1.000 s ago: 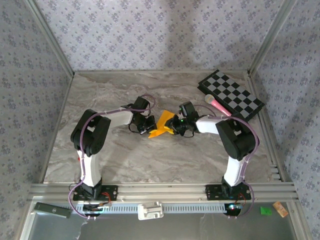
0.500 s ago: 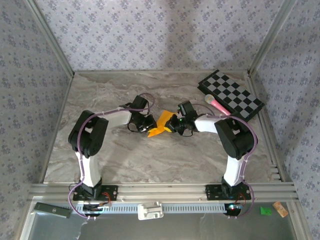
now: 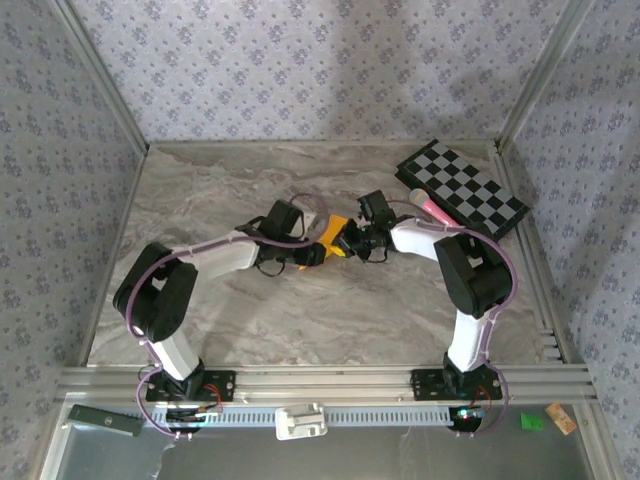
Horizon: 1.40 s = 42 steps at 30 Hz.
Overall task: Fold a paper plane with a square sheet of paper (pick it up from the middle)
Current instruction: Fold the wing for the fifth time at the center of the table.
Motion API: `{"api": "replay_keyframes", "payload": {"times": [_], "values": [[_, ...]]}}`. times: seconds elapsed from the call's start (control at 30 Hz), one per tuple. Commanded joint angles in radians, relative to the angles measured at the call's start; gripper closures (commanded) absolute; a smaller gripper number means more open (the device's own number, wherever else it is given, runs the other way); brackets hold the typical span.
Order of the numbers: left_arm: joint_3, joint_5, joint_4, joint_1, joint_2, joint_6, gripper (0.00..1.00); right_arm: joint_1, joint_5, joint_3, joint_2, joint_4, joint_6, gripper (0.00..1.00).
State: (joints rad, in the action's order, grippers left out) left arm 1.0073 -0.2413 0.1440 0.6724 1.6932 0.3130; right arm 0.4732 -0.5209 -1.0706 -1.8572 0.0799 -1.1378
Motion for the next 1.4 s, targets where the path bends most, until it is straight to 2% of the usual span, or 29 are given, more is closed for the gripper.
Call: {"api": "replay_keyframes", "payload": {"times": [0.0, 0.3, 0.6, 1.1, 1.37], "values": [[-0.038, 0.090, -0.086, 0.037, -0.040, -0.226, 0.47, -0.011, -0.014, -0.033, 0.007, 0.075, -0.021, 1.00], [-0.079, 0.049, -0.197, 0.052, 0.002, -0.384, 0.48, -0.023, -0.041, -0.049, 0.005, 0.086, -0.043, 1.00], [-0.122, 0.063, -0.301, 0.076, 0.038, -0.498, 0.57, -0.033, -0.043, -0.041, 0.012, 0.085, -0.061, 1.00], [-0.119, 0.069, -0.347, 0.069, 0.117, -0.527, 0.76, -0.047, -0.077, -0.035, 0.010, 0.094, -0.096, 1.00], [-0.115, 0.037, -0.324, 0.059, 0.106, -0.525, 0.82, -0.048, -0.065, -0.042, 0.006, 0.133, -0.078, 0.92]]}}
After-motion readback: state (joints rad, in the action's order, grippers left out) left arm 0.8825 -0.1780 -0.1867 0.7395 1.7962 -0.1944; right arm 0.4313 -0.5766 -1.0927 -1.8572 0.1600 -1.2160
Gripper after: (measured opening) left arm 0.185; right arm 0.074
